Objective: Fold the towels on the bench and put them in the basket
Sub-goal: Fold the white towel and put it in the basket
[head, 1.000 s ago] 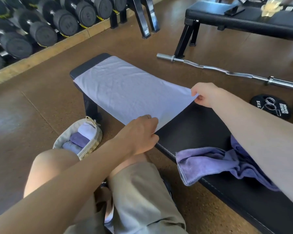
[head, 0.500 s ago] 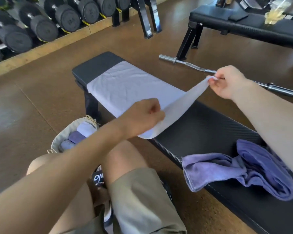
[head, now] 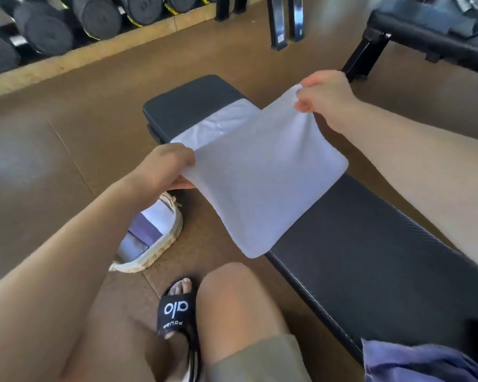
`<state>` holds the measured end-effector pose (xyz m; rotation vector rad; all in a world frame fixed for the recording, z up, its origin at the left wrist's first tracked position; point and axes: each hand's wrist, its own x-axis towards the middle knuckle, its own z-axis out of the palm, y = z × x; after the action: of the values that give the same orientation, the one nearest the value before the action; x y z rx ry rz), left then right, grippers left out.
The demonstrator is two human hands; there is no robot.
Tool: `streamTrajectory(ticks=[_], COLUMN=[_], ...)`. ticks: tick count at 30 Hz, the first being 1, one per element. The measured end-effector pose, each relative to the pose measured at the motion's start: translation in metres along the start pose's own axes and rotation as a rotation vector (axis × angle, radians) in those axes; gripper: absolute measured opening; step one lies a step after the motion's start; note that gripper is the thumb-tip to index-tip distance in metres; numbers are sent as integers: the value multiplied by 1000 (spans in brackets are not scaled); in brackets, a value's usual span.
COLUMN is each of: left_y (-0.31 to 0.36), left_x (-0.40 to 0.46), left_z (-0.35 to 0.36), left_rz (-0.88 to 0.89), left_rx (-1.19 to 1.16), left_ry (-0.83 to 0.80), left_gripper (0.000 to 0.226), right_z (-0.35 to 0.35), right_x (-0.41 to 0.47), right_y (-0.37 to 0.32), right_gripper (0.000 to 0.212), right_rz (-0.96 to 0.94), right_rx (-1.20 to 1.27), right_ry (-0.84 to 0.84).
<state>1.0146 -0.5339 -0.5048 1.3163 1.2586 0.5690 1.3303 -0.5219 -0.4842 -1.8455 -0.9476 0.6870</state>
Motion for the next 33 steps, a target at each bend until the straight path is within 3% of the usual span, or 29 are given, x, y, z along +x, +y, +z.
streamTrajectory(ticks=[6,9,18,21,25,26,30,33], left_y=[-20,-35,-77,-82,-82,-83,-76,-68], left_x=[64,90,121,122,121,120,101,79], left_z=[-26,-34,-38,-31,-24,-20,1,17], left_rz=[-79,-78,-71,-128,-345,-367,-379,-392], left_rx=[-80,15,123,56,-206,-245,-297,-307], left_ry=[222,338,446,416,190,122,9,-2], left_gripper=[17,5,13,17,76,78,38,42], right_z=[70,98,152,158,149,143,106,70], right_x=[73,101,144,141,130,126,97,68], right_y=[-3,4,47,54,53,53,59,67], right_gripper=[26,26,19,19,23,26,37,44], right_rz=[-217,-206,-309,-361,-357,-336,-199,-111], right_rx=[-388,-446,-544,-605,-621,-626,-726,-784], right_ry=[-33,-60,-22,23,76,75,11,-100])
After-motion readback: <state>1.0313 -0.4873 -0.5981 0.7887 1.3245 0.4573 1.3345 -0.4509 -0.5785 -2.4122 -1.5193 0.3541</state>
